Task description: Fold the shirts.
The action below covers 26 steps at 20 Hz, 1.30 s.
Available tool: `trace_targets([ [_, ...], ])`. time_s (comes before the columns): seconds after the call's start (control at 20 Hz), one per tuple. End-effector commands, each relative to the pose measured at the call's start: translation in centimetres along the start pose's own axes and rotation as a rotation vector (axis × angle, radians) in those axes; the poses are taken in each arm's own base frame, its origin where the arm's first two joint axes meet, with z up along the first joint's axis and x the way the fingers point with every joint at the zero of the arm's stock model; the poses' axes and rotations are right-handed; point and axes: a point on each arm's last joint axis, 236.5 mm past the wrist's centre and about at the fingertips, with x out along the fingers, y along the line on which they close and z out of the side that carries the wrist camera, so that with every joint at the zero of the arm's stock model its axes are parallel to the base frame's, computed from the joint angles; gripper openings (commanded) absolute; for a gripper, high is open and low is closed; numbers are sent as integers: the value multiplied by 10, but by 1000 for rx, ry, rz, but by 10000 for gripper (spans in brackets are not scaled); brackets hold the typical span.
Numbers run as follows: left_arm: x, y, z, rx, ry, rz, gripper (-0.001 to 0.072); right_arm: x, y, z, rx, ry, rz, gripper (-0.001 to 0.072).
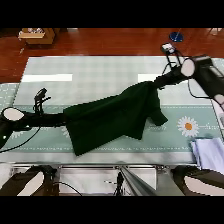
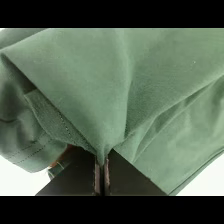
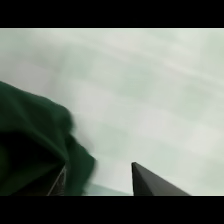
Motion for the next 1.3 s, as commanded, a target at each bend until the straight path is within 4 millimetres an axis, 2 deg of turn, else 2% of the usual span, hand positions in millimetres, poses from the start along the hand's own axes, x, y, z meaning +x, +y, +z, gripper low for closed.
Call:
trace_targets([
  [0.0,1,2,0,-2,2,3,28,-32,-68,-52,94,154,-114,497],
  [0.1,1,2,0,-2,2,3,28,-22,-64,-95,252,254,67,499],
  [0.15,1,2,0,-2,2,3,28,-17,-54,-112,314,281,179,550],
  [0.2,1,2,0,5,2,3,28,-13,-44,-126,371,300,276,604],
  [0.3,1,2,0,21,2,3,29,-8,-19,-149,439,327,452,605],
  [0.45,1,2,0,21,2,3,28,5,5,-179,464,369,539,604],
  [0.7,1,2,0,20,2,3,28,21,40,-170,563,269,663,604],
  [0.9,1,2,0,20,2,3,29,32,46,-178,607,264,652,600],
  [1.05,1,2,0,20,2,3,28,40,52,-174,591,245,631,590],
  [1.1,1,2,0,20,2,3,28,42,57,-169,574,236,622,574],
  [1.15,1,2,0,20,2,3,28,45,63,-164,551,224,614,502],
  [1.25,1,2,0,20,2,3,29,50,74,-155,508,201,596,143],
])
